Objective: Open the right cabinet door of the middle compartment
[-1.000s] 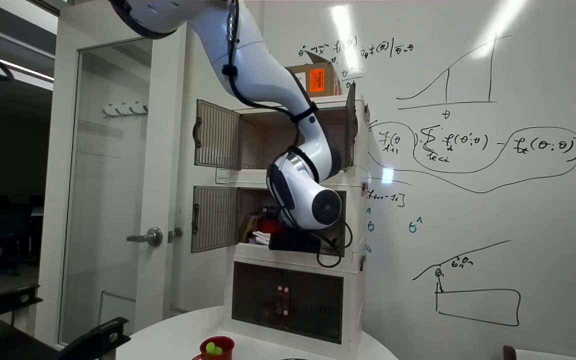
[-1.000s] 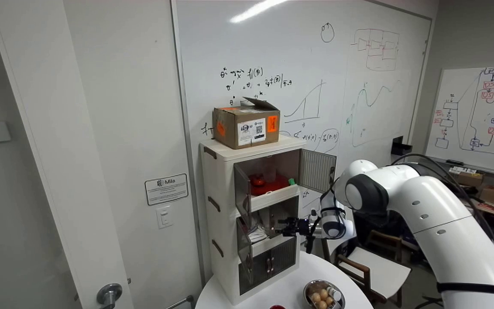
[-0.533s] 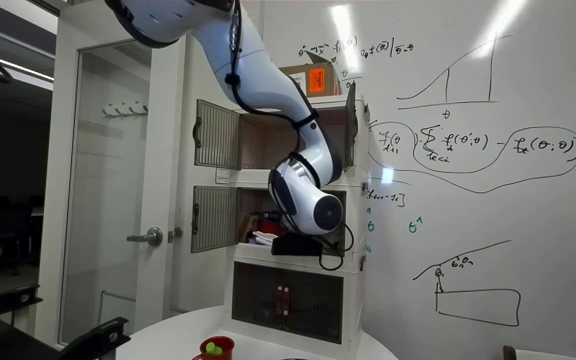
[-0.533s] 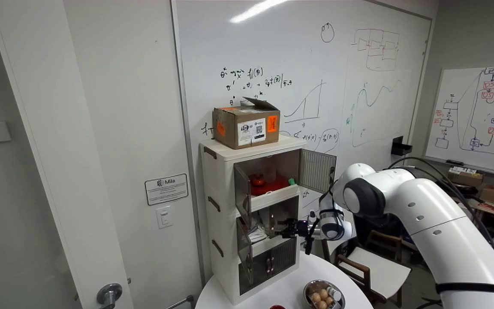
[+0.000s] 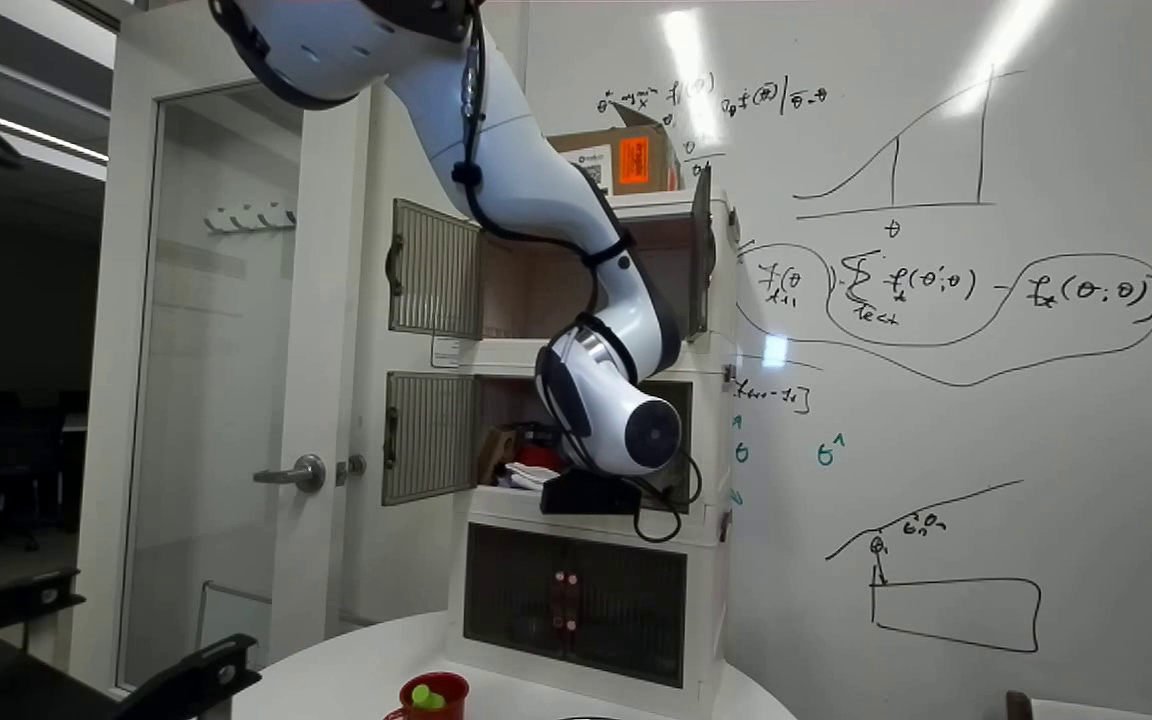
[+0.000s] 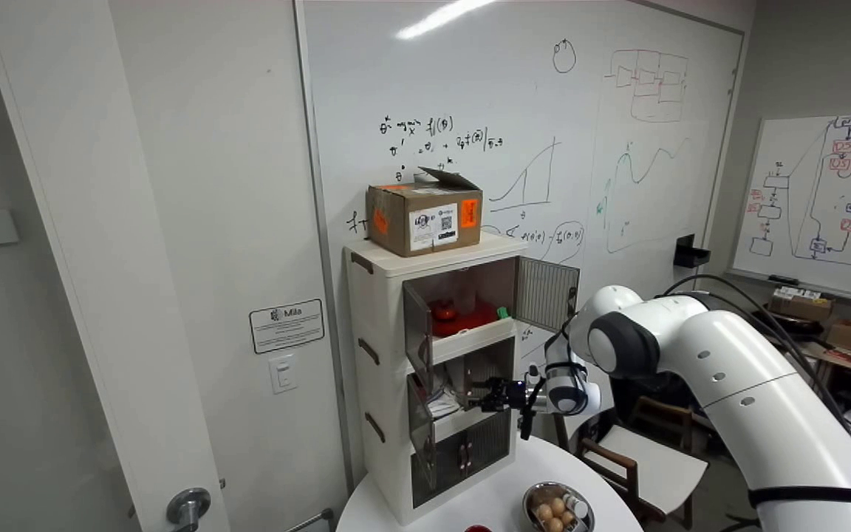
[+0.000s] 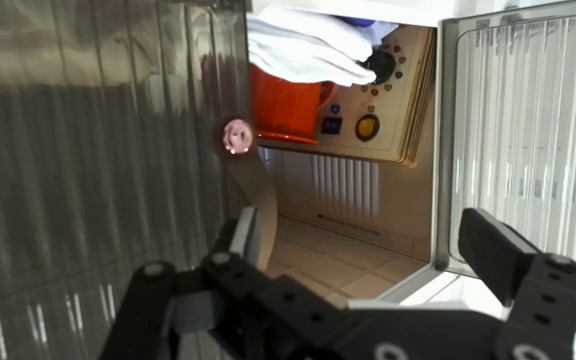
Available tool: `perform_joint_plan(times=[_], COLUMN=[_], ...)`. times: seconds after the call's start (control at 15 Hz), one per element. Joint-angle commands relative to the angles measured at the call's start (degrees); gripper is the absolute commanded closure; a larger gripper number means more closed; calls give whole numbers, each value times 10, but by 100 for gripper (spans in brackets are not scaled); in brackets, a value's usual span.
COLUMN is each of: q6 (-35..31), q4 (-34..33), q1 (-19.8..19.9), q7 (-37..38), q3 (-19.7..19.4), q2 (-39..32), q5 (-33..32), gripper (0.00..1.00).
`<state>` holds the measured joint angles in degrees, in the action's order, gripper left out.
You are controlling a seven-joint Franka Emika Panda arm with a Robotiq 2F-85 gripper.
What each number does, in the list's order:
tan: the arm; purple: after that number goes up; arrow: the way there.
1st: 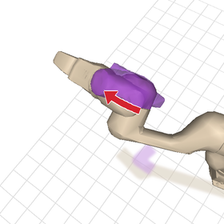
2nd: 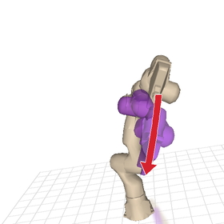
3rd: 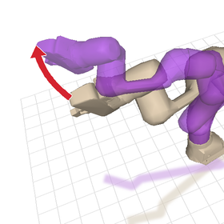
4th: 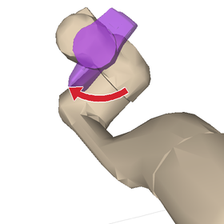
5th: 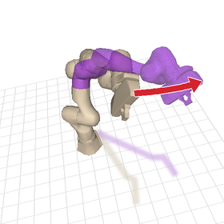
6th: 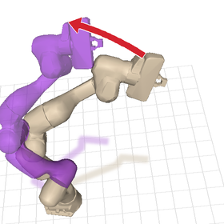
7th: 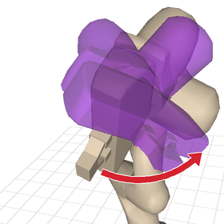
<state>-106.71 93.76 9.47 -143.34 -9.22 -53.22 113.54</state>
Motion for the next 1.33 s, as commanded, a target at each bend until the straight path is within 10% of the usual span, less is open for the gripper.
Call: perform_joint_plan(times=[0.0,1.27], q6=[-1,-7], q4=[-21,-39], q1=[-3,14], q7=[-28,-40], q3=[9,11], q2=[-10,-20], q5=[9,31], gripper=[0,0])
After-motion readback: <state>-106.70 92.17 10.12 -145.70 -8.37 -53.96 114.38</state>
